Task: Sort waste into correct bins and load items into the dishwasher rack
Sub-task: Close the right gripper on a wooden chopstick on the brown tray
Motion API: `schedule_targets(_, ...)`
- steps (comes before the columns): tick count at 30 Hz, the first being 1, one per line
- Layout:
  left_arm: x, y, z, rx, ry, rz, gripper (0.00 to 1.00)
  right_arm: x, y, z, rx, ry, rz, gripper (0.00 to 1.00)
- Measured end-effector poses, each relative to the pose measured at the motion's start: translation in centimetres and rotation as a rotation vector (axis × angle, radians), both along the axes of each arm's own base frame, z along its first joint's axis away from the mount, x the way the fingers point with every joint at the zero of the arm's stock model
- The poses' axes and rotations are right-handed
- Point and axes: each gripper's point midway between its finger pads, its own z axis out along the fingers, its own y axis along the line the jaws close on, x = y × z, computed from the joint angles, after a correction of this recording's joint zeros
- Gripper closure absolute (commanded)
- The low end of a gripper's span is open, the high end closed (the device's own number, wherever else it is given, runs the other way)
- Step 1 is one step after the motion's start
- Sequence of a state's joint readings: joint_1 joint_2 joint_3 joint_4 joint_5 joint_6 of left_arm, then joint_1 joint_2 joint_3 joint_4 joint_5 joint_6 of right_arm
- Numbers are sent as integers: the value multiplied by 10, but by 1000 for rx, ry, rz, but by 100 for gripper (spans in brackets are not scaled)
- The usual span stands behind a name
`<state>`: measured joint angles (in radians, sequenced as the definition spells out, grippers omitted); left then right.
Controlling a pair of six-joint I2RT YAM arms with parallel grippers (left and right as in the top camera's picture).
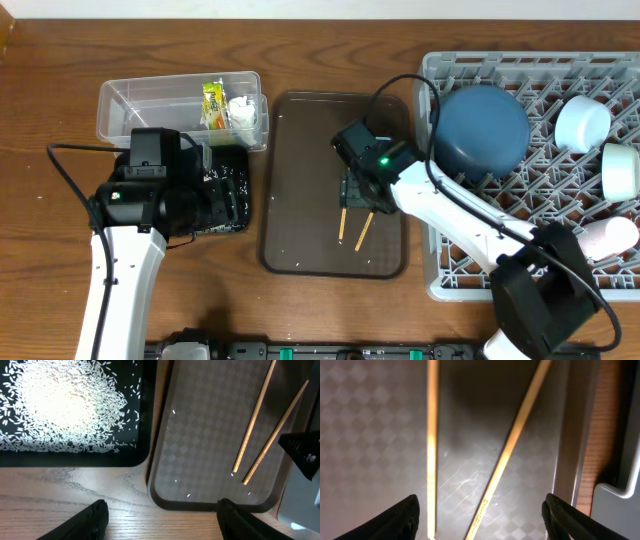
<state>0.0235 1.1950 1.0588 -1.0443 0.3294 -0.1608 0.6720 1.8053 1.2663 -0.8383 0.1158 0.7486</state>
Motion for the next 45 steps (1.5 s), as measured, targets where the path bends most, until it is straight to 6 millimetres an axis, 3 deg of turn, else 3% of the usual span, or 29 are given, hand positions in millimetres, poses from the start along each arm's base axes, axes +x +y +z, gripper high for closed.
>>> schedule_targets(11, 0, 0, 0, 0, 0, 0, 28, -7, -10, -44, -83, 91, -106, 36)
schedule_targets(14, 0, 0, 0, 0, 0, 0, 28, -11, -11, -55, -95, 120, -111, 47)
schedule_targets(19, 0, 0, 0, 0, 0, 0, 28, -11, -4, -58, -65, 140, -119, 67)
schedule_targets(29, 0, 0, 0, 0, 0, 0, 28, -13, -2, -58, -58, 159, -124, 99)
schedule_targets(45, 0, 0, 0, 0, 0, 0, 28, -18, -5, -55, -63, 182, -70, 99)
